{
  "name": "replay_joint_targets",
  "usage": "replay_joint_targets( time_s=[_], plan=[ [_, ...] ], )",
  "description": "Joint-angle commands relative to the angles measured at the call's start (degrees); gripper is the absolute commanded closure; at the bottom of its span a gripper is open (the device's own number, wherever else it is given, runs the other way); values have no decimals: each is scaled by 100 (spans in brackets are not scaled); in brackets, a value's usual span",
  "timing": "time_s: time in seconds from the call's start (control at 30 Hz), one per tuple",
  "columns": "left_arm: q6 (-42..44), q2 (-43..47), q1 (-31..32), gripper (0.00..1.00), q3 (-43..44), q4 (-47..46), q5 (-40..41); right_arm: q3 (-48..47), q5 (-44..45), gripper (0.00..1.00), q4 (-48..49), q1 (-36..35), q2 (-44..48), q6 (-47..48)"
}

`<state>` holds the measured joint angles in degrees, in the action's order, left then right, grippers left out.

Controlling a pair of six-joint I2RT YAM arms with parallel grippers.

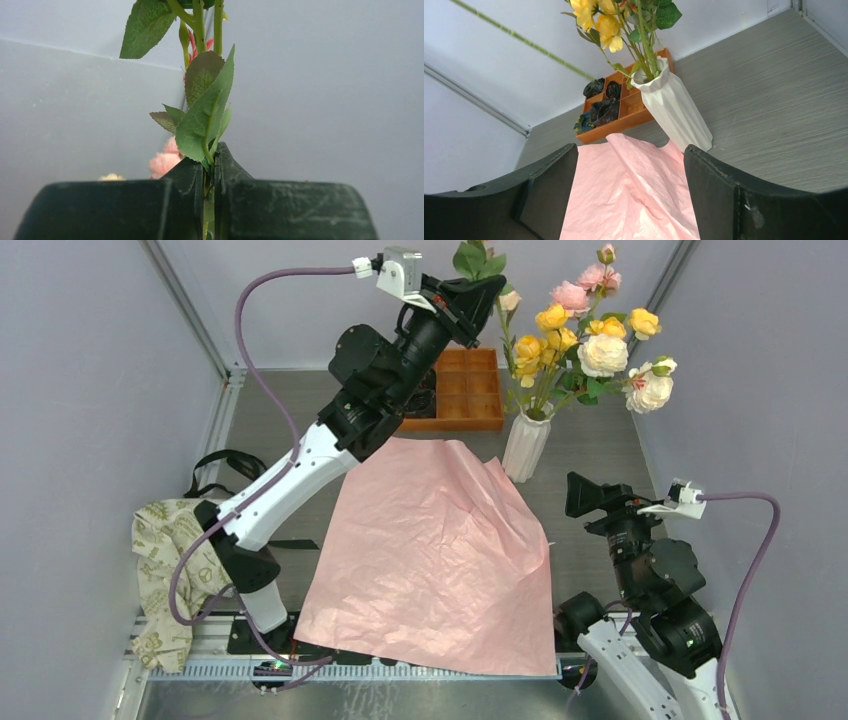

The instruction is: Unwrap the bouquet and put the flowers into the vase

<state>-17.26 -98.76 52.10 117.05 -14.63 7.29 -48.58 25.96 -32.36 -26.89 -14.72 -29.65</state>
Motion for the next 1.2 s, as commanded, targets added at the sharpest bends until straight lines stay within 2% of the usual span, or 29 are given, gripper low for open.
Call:
replay_joint_targets(
  time_s=[0.0, 0.17, 0.33, 0.73, 1.17],
  plan=[
    [330, -482, -23, 100, 747, -1071, 75, -85, 136, 17, 151, -22, 82, 195],
    [428, -1086, -24, 100, 1302, -1230, 103, -112, 201, 17, 116, -24, 103, 336],
    [477, -1376, -24, 100, 1389, -1326, 247, -104, 307, 16, 97, -25, 93, 474],
    [527, -1386, -24, 100, 508, -1581, 716, -82, 309, 16, 139, -18, 75, 457],
    [123, -1531, -24, 100, -220, -1472, 783, -64, 301, 15, 139, -18, 66, 458]
  ],
)
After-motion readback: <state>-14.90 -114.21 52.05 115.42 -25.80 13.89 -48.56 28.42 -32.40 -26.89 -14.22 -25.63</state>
